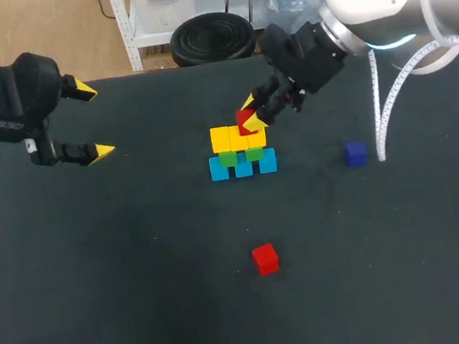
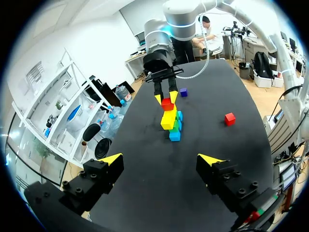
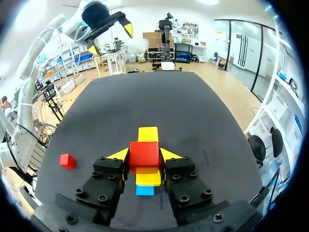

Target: Place the blue cubes, place green cubes on the blue cubes, place the yellow cubes on the green cubes, then place the red cubes on the yellow cubes, and place purple cube on the red cubes.

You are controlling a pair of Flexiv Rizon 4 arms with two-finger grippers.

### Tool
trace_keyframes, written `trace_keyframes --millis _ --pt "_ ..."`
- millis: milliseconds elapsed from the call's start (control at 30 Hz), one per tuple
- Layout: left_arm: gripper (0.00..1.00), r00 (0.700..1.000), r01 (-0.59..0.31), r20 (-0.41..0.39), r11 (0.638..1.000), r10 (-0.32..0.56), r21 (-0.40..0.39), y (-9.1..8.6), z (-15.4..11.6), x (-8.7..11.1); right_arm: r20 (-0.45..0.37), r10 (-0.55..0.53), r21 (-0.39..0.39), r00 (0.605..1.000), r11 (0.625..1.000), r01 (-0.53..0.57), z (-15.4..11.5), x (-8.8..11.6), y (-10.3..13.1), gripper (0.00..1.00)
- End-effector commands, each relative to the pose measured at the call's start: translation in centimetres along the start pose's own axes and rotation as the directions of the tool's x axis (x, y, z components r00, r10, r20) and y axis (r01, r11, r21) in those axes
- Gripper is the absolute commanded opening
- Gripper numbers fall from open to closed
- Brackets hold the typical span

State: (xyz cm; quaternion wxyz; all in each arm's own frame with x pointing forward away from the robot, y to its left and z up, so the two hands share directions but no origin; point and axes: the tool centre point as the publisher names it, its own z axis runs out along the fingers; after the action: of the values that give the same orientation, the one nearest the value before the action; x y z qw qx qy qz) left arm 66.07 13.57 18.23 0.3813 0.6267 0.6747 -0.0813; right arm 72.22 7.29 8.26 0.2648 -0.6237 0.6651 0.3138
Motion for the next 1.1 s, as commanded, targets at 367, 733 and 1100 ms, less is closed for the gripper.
trace_keyframes --millis 367,733,1100 --pt "1.00 1.000 -0.004 0.010 1.000 0.004 -0.001 -0.04 -0.07 0.24 -0.004 0.005 -0.007 1.000 1.000 -0.005 0.03 0.11 -0.35 0.00" --pt "1.00 1.000 -0.004 0.010 1.000 0.004 -0.001 -0.04 -0.07 0.24 -0.003 0.006 -0.009 1.000 1.000 -0.006 0.09 0.14 -0.40 0.00" --pt "1.00 1.000 -0.004 0.010 1.000 0.004 -0.001 -0.04 -0.07 0.24 -0.007 0.004 -0.012 1.000 1.000 -0.004 0.22 0.09 -0.44 0.00"
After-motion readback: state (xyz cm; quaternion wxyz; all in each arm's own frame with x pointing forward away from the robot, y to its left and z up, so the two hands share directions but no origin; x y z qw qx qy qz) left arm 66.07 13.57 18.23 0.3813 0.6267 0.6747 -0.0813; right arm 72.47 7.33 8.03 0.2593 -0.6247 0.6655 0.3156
